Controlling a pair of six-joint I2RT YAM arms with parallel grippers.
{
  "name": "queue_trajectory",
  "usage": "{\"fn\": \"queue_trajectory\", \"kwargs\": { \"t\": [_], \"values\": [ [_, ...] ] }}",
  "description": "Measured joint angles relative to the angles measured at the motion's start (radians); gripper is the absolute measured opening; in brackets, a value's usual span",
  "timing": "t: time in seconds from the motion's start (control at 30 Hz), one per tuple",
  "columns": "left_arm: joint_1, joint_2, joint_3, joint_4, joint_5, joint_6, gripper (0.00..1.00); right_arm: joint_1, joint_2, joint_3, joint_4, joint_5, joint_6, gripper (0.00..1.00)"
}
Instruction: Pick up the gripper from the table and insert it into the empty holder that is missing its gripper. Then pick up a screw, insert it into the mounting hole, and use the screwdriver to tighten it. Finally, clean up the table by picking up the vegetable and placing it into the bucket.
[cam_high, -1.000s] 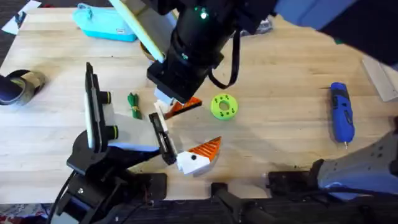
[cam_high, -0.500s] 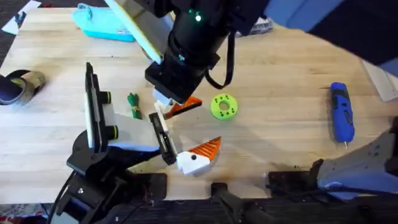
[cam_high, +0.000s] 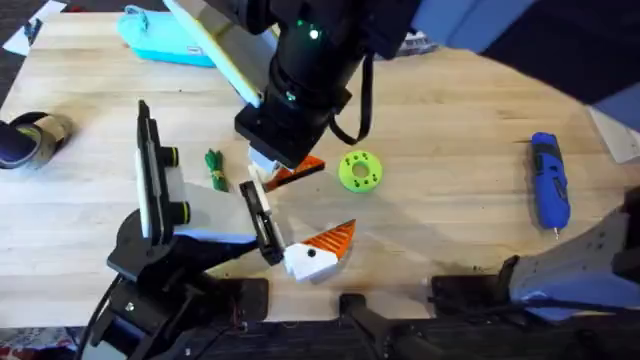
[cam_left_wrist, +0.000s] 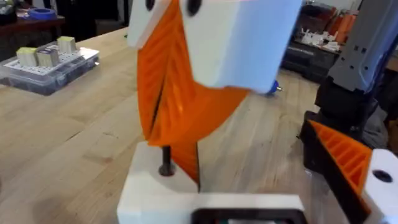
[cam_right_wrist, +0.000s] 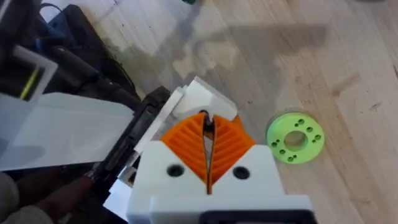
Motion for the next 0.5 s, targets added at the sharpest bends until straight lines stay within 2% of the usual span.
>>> {"fn": "queue_trajectory", "kwargs": {
  "t": [0.43,0.47,0.5],
  "values": [
    [0.0,0.001,0.0,-0.001,0.0,-0.008,0.993,0.0,0.048,0.005,-0.008,-0.036,-0.011,0.013],
    [0.0,0.001,0.0,-0.001,0.0,-0.008,0.993,0.0,0.048,0.005,-0.009,-0.037,-0.013,0.052],
    [0.0,0.001,0.0,-0.001,0.0,-0.008,0.993,0.0,0.048,0.005,-0.011,-0.04,-0.013,0.136]
  ]
}}
